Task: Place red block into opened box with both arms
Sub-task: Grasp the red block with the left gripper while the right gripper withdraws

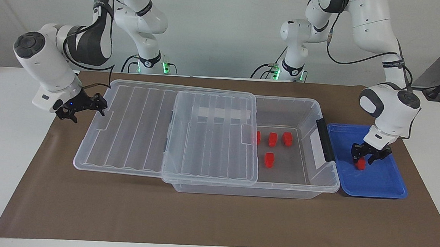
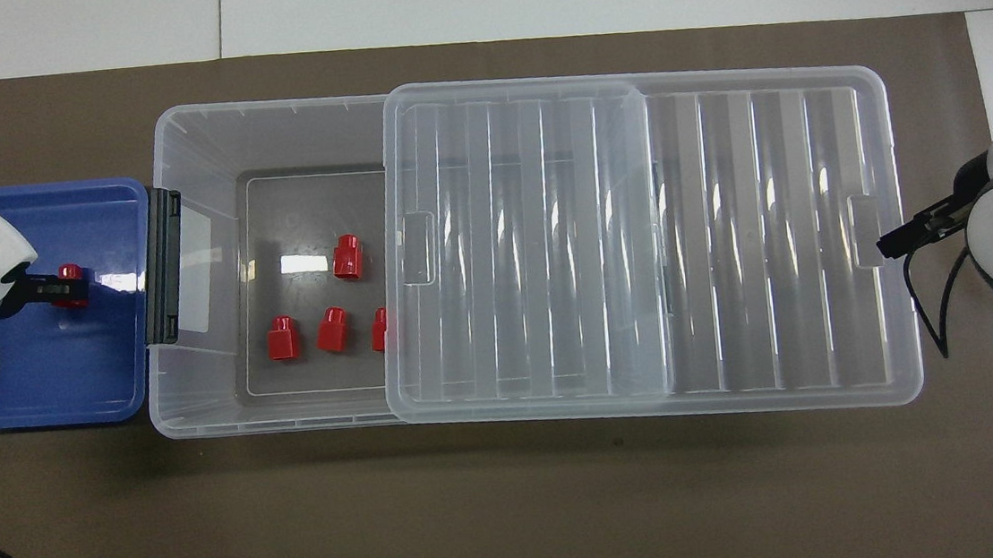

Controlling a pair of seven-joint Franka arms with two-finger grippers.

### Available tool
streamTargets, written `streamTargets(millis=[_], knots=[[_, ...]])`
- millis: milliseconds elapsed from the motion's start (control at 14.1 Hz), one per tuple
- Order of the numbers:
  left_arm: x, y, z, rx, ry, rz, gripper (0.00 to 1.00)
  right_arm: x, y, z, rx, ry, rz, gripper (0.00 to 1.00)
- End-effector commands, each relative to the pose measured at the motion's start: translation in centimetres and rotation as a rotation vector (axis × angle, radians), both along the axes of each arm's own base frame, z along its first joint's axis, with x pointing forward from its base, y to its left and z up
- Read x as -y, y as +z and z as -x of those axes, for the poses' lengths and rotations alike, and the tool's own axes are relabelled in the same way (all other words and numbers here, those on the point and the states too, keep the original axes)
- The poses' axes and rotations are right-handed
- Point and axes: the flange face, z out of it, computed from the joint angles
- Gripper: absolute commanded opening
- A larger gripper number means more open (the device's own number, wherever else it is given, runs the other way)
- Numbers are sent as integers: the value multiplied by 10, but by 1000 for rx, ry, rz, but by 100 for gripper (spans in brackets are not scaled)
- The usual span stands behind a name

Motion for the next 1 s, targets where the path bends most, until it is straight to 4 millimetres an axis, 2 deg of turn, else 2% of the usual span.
streamTargets(millis=[0,71,284,426,640,924], knots=[[5,0,-1,13,7,8,5,-5,12,5,2,22,5,100],[5,0,-1,8,5,9,0,-13,20,7,8,12,5,100],[5,1,-1,5,4,10,0,-46,49,19,14,-73,18,100],[6,12,-6,-24,2,22,0,-67,69,30,28,-163,29,100],[10,66,-27,-89,-6,59,0,-102,95,47,45,-328,43,100],[19,148,-37,-189,43,103,0,-100,130,37,113,-419,23,100]])
